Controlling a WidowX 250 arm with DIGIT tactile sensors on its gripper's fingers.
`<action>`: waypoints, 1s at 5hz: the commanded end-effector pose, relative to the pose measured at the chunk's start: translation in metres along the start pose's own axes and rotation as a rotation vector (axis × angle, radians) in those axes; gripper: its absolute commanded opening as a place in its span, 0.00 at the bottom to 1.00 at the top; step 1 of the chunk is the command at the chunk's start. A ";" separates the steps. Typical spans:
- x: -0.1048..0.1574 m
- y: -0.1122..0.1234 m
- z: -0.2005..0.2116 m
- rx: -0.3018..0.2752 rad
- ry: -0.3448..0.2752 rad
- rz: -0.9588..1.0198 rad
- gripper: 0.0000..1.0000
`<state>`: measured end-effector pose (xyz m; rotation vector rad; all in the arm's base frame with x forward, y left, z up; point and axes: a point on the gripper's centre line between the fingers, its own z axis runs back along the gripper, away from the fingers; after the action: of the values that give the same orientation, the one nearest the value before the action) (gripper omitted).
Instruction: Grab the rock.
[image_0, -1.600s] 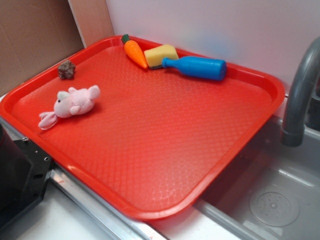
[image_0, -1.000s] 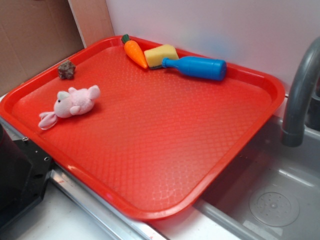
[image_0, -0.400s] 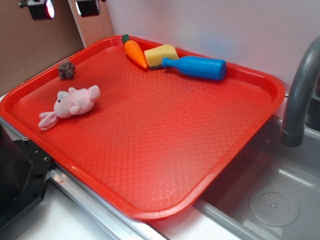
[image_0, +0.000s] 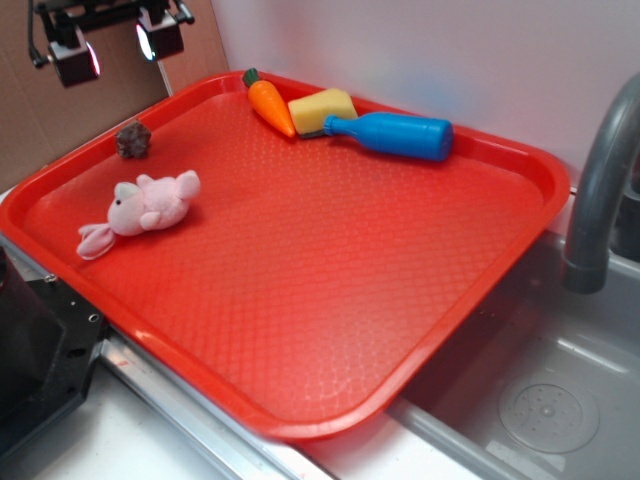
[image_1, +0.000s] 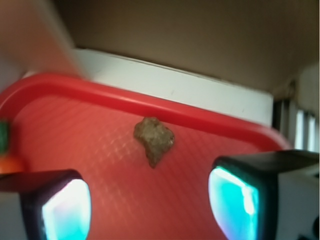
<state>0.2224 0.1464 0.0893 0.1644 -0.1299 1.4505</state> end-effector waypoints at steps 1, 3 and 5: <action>0.009 0.018 -0.018 -0.066 -0.032 0.112 1.00; -0.002 0.039 -0.078 0.022 0.025 0.048 1.00; 0.000 0.013 -0.066 0.056 -0.002 -0.004 0.00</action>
<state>0.2244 0.1620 0.0159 0.2139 -0.0662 1.4707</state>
